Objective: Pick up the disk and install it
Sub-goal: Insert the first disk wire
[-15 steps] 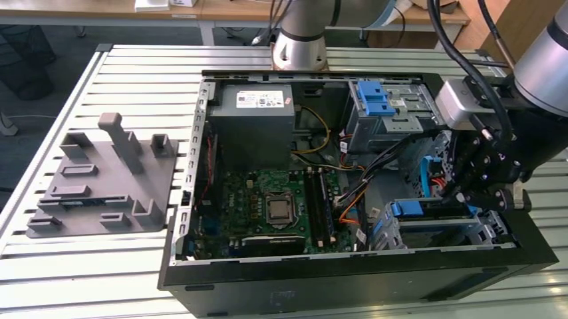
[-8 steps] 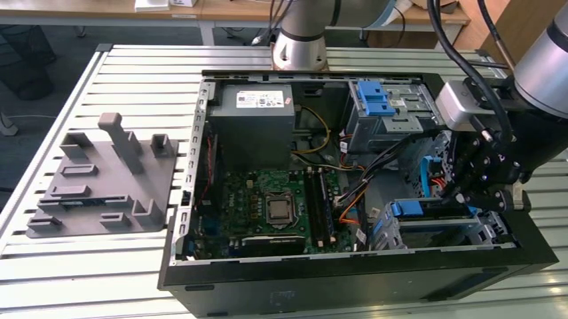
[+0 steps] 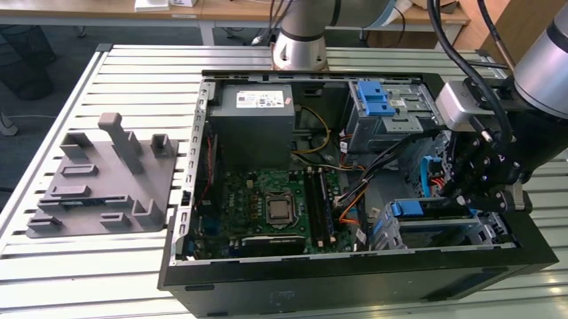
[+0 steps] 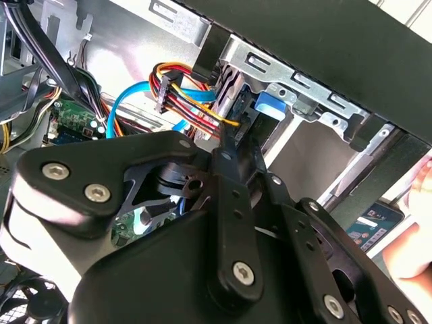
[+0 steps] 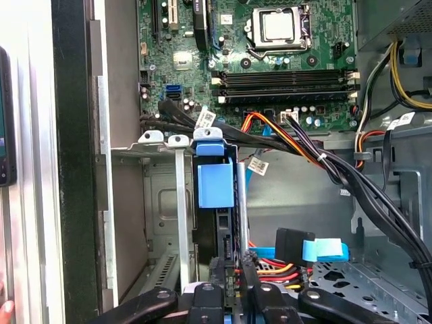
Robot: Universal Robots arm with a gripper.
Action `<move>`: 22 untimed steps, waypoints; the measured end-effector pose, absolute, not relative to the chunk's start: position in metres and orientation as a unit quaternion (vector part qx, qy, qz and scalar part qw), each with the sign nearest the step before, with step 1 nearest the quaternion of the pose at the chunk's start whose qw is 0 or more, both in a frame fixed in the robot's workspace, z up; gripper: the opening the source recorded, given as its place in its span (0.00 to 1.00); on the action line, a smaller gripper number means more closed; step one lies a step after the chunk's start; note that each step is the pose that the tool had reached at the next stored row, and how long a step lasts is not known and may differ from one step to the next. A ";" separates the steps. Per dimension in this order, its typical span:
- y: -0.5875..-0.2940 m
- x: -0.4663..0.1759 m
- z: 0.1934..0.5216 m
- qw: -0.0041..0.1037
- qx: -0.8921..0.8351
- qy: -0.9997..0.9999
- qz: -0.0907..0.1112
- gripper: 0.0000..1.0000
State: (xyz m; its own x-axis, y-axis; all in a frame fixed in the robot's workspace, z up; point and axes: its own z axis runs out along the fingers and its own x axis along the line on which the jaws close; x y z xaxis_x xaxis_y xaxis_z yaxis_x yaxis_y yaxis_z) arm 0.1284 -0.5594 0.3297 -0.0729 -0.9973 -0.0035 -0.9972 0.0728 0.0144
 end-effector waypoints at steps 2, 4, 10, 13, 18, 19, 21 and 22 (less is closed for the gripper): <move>-0.559 0.128 0.330 0.003 0.681 -0.732 -0.007 0.24; -0.559 0.128 0.333 0.003 0.681 -0.732 -0.007 0.24; -0.559 0.128 0.342 0.003 0.681 -0.732 -0.007 0.24; -0.559 0.128 0.344 0.003 0.681 -0.732 -0.007 0.24; -0.559 0.128 0.344 0.003 0.681 -0.732 -0.007 0.16; -0.559 0.128 0.344 0.003 0.681 -0.732 -0.007 0.16; -0.559 0.128 0.344 0.003 0.681 -0.732 -0.007 0.16; -0.559 0.128 0.345 0.003 0.681 -0.732 -0.007 0.16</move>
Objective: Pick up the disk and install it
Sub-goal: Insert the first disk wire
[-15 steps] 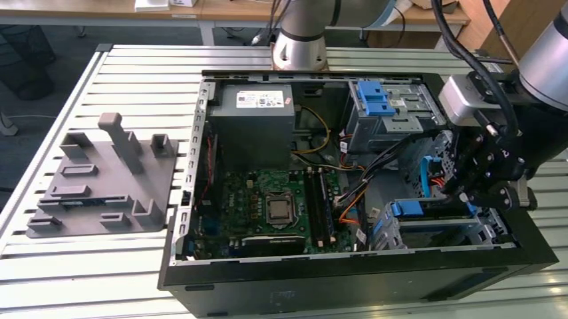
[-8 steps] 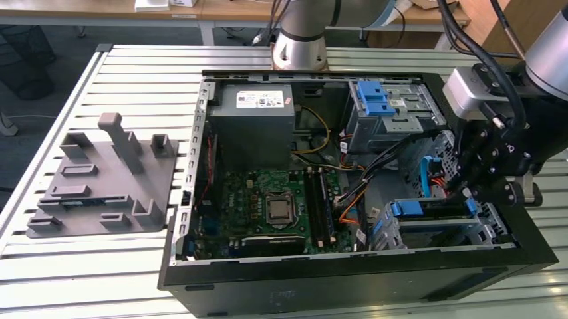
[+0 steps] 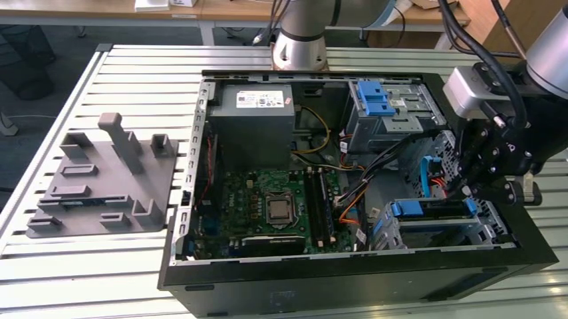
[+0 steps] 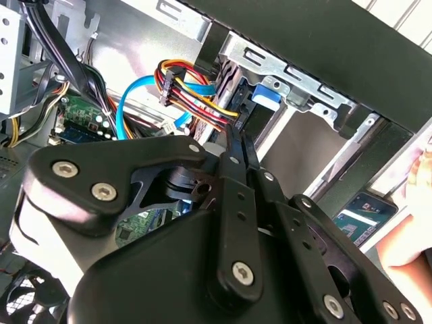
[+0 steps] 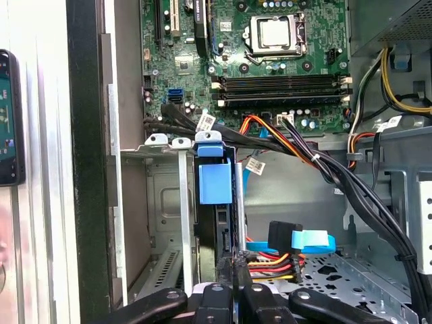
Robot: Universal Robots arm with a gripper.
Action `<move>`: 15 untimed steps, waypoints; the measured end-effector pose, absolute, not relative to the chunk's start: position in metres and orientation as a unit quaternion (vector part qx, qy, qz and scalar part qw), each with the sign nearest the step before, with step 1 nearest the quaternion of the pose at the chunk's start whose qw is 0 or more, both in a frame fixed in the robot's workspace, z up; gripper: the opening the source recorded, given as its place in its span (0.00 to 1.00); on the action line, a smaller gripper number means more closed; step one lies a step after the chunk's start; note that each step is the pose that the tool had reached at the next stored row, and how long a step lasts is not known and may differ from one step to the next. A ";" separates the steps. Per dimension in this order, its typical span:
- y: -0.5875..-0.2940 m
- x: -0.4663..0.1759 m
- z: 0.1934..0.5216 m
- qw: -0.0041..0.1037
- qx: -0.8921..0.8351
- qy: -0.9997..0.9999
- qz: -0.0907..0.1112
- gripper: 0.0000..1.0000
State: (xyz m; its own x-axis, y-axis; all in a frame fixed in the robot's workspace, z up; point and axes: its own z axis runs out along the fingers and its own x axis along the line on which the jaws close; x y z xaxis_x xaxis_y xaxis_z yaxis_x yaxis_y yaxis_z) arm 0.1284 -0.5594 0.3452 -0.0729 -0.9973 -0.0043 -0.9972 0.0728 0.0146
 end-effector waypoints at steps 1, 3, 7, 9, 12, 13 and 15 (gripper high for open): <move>-0.559 0.128 0.346 0.003 0.681 -0.732 -0.007 0.16; -0.559 0.128 0.346 0.003 0.681 -0.732 -0.007 0.16; -0.559 0.128 0.346 0.003 0.681 -0.732 -0.007 0.16; -0.559 0.128 0.346 0.003 0.681 -0.732 -0.007 0.16; -0.559 0.128 0.349 0.003 0.681 -0.732 -0.007 0.16; -0.559 0.128 0.350 0.003 0.681 -0.732 -0.007 0.16; -0.559 0.128 0.352 0.003 0.681 -0.732 -0.007 0.16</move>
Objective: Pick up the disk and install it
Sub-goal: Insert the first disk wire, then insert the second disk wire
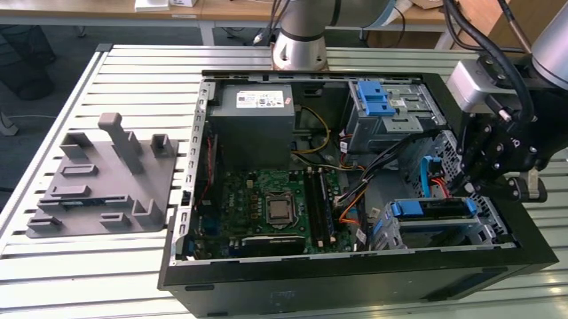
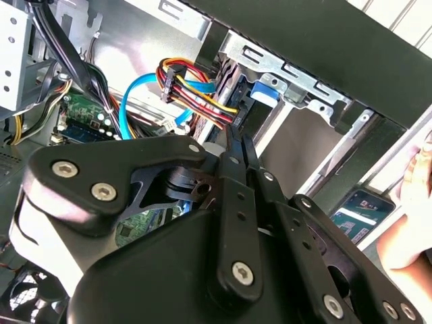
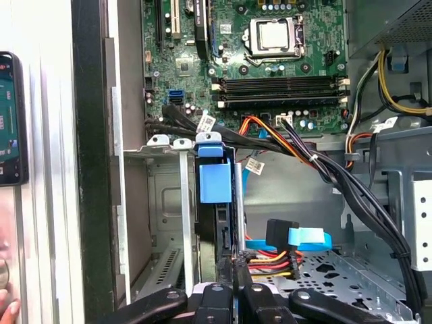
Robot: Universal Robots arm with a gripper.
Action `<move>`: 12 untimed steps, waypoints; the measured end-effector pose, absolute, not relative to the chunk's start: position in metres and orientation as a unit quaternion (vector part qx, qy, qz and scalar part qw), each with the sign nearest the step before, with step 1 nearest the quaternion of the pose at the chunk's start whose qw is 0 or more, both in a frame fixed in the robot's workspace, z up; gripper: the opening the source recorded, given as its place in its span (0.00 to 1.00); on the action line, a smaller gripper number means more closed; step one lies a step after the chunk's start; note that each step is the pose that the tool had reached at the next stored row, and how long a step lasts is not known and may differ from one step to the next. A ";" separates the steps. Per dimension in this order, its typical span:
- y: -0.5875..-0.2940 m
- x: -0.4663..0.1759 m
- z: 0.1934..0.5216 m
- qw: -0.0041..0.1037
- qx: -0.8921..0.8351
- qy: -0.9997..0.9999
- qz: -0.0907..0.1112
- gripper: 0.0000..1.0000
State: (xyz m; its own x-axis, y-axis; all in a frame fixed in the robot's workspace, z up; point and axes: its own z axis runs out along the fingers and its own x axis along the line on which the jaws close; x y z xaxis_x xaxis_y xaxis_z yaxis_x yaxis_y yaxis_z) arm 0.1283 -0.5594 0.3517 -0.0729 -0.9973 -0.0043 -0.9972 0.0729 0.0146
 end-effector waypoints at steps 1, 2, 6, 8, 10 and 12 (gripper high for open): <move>-0.559 0.128 0.352 0.003 0.681 -0.732 -0.007 0.16; -0.559 0.128 0.353 0.003 0.681 -0.732 -0.007 0.16; -0.559 0.128 0.355 0.003 0.681 -0.732 -0.007 0.16; -0.559 0.128 0.356 0.003 0.681 -0.732 -0.007 0.16; -0.559 0.128 0.356 0.003 0.681 -0.732 -0.007 0.16; -0.559 0.128 0.356 0.003 0.681 -0.732 -0.007 0.16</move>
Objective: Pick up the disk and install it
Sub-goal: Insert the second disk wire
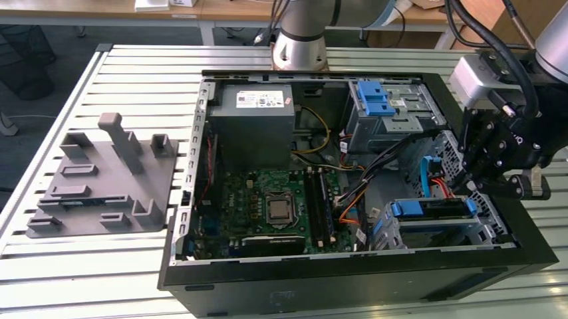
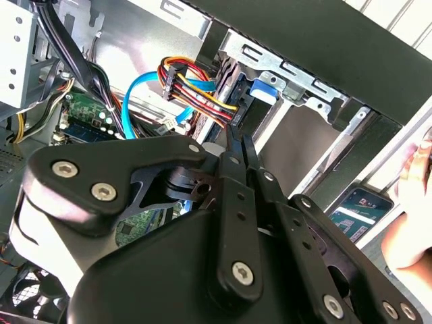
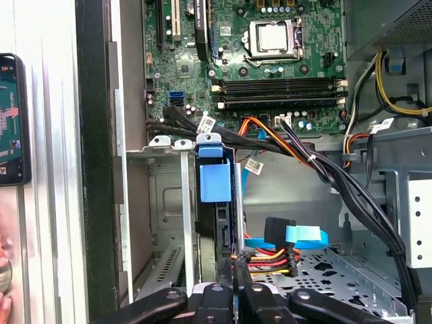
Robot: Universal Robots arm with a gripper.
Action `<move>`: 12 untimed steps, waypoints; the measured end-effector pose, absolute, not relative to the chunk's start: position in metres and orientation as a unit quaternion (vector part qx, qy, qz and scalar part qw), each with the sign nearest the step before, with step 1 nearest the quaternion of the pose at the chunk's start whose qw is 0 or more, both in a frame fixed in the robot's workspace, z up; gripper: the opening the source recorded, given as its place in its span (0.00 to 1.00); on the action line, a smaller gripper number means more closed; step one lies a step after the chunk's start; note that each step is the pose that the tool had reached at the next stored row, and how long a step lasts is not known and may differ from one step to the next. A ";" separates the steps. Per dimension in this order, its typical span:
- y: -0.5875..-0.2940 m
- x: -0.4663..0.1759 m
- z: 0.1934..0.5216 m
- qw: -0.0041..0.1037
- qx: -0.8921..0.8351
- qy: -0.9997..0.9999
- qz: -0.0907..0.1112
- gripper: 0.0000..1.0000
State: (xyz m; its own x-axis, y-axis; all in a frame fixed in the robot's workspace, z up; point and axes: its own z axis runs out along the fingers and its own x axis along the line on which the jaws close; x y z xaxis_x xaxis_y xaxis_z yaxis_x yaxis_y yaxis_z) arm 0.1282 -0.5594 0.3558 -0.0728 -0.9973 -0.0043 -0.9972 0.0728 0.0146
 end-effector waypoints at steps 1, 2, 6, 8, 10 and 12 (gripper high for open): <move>-0.559 0.128 0.356 0.003 0.681 -0.732 -0.007 0.16; -0.559 0.128 0.356 0.003 0.681 -0.732 -0.007 0.16; -0.559 0.128 0.356 0.003 0.681 -0.732 -0.007 0.16; -0.559 0.128 0.356 0.003 0.681 -0.732 -0.007 0.16; -0.559 0.121 0.356 0.003 0.681 -0.732 -0.007 0.16; -0.559 0.118 0.356 0.003 0.681 -0.732 -0.007 0.16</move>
